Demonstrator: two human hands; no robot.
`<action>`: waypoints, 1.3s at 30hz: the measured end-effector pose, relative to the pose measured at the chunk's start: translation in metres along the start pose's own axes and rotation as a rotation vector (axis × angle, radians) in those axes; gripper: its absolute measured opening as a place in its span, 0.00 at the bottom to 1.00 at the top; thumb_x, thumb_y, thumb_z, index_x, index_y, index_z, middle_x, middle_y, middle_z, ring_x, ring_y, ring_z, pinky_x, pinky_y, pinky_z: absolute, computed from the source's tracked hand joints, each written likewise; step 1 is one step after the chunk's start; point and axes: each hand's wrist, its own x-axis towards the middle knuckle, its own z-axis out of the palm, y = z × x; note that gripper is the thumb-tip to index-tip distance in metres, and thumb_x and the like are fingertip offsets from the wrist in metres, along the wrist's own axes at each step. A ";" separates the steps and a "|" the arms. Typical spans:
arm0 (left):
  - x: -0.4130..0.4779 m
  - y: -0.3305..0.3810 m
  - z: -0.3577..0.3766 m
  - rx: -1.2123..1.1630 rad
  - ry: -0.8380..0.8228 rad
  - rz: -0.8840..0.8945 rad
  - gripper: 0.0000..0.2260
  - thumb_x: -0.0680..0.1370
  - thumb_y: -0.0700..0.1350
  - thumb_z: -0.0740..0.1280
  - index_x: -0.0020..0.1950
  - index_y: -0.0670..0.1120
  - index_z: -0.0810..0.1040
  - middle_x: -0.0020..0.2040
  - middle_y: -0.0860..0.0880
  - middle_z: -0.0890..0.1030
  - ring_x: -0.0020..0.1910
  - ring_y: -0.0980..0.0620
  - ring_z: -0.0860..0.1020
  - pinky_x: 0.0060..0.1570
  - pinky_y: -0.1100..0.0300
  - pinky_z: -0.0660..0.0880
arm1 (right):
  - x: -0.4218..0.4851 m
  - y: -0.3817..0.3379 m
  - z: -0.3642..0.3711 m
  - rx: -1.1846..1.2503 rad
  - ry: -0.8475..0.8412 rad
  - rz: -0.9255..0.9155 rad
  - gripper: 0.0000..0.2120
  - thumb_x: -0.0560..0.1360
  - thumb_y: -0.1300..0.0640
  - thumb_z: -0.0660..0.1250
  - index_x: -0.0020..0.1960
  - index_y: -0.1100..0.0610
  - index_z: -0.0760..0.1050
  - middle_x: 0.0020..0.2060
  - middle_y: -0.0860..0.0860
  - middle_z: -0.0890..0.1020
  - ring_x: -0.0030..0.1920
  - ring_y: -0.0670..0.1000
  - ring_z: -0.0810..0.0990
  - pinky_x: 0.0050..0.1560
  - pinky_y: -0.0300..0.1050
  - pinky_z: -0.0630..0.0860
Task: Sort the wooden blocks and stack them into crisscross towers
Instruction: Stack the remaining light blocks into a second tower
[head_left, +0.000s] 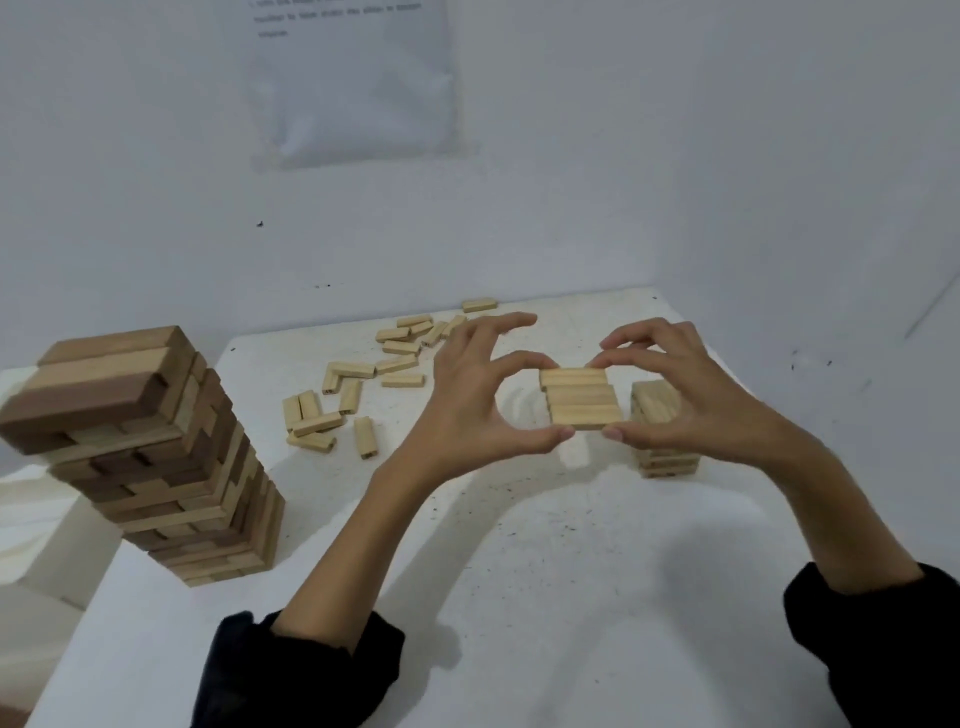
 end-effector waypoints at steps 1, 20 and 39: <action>0.009 0.005 0.006 0.006 -0.005 0.010 0.24 0.63 0.65 0.68 0.55 0.55 0.80 0.69 0.55 0.67 0.70 0.53 0.59 0.68 0.52 0.54 | -0.002 0.006 -0.009 0.006 -0.015 0.025 0.26 0.59 0.33 0.67 0.56 0.34 0.70 0.58 0.36 0.67 0.60 0.33 0.59 0.56 0.24 0.57; 0.052 0.026 0.089 -0.004 -0.076 -0.018 0.30 0.60 0.71 0.62 0.53 0.55 0.80 0.68 0.55 0.69 0.67 0.55 0.59 0.63 0.58 0.52 | -0.024 0.076 -0.054 0.039 -0.174 0.205 0.24 0.64 0.41 0.73 0.57 0.36 0.71 0.60 0.41 0.69 0.64 0.44 0.60 0.63 0.40 0.57; 0.028 0.073 0.094 -0.940 -0.180 -0.685 0.38 0.72 0.72 0.41 0.77 0.55 0.45 0.78 0.57 0.46 0.76 0.57 0.47 0.71 0.58 0.44 | -0.042 0.058 -0.007 0.574 0.282 0.496 0.29 0.73 0.28 0.47 0.69 0.39 0.63 0.70 0.40 0.67 0.70 0.43 0.65 0.72 0.51 0.59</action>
